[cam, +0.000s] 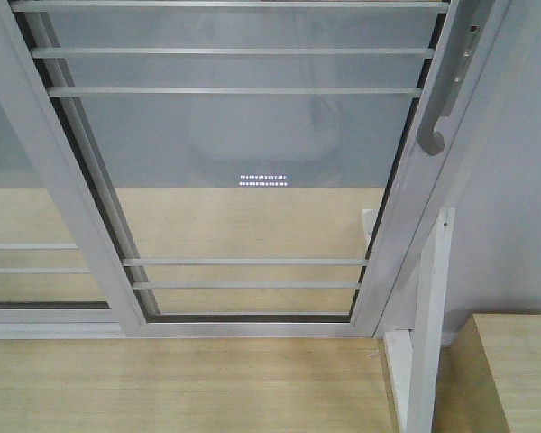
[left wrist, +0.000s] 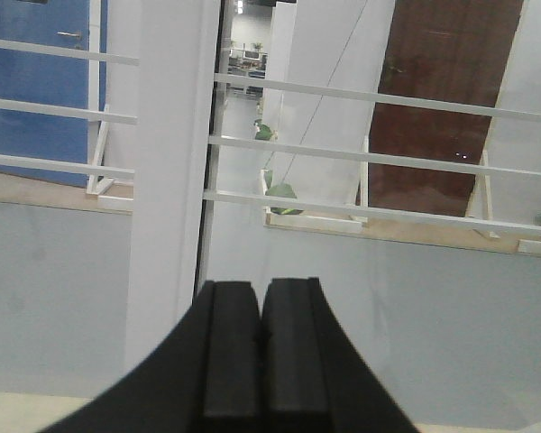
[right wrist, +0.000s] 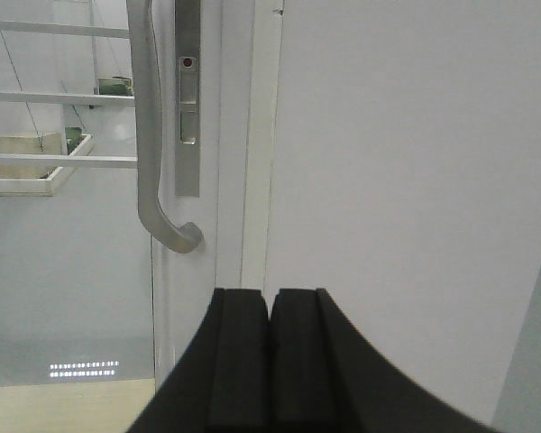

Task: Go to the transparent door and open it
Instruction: 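Approach closer and align the base with the door's silver handle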

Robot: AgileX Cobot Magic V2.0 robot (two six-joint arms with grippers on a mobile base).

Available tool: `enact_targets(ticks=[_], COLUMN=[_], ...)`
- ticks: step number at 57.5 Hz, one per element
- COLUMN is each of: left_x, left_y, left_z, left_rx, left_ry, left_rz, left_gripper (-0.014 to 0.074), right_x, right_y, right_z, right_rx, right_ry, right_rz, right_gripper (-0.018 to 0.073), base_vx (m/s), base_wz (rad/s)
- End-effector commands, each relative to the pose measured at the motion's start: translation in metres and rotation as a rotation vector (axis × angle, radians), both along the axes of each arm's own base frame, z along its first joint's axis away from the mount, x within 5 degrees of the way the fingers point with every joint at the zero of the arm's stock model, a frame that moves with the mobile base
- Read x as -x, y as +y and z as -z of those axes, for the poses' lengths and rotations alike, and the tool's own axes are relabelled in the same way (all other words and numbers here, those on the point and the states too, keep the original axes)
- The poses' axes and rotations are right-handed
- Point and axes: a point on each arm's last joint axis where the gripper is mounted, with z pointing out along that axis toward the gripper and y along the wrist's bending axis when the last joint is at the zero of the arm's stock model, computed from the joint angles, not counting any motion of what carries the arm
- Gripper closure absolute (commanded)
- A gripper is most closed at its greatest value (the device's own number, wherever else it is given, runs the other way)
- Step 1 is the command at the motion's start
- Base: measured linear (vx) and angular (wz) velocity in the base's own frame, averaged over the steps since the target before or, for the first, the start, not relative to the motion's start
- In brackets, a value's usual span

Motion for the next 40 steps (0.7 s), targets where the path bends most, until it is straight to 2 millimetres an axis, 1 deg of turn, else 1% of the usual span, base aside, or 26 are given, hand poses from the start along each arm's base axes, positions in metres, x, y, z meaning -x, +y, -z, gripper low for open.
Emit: enact_targets(ticks=[1,40], left_x=[0.0004,0.0004], left_y=[-0.0005,-0.0005], left_z=[0.0017,0.0017], left_rx=[0.014,0.014], left_ry=[-0.070,-0.070], left_rz=[0.009,0.009], left_gripper=[0.0598,0.0598], right_x=[0.0004,0.0005], right_y=[0.0004,0.0004], right_z=[-0.0032,-0.0035], right_rx=[0.015,0.032], right_ry=[-0.074,-0.074], right_rz=[-0.002,-0.002], right_gripper=[0.0567,0.0567], base_vx=[0.00,0.00], base_wz=[0.00,0.00])
